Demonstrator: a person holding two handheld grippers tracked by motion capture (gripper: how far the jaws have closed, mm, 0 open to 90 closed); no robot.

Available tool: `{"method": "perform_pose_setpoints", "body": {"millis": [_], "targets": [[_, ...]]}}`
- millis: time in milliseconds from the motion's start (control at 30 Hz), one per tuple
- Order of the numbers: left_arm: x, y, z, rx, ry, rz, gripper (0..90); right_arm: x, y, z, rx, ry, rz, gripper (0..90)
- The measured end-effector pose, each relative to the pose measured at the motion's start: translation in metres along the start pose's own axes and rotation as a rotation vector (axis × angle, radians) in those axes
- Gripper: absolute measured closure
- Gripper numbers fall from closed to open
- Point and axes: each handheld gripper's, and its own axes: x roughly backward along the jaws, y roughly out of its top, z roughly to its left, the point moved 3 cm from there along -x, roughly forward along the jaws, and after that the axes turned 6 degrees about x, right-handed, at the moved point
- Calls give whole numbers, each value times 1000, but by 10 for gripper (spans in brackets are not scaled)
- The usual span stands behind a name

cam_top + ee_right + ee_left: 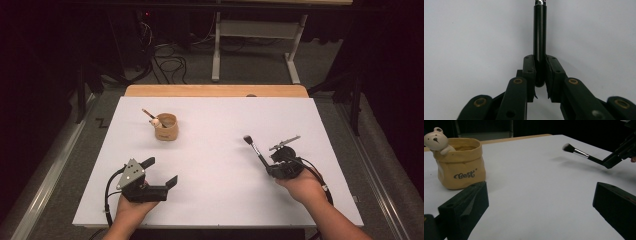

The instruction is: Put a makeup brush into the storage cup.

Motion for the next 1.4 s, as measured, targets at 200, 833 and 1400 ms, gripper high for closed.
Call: {"method": "perform_pose_setpoints", "body": {"millis": [200, 833, 1400], "targets": [[0, 0, 0, 0, 0, 1, 13, 3, -5, -3, -19, 3, -86, 807], [1, 0, 4, 8, 7, -4, 13, -6, -24, -7, -81, 16, -320, 808], [0, -3, 10, 33, 32, 0, 13, -10, -30, -4, -102, 26, -510, 807]]}}
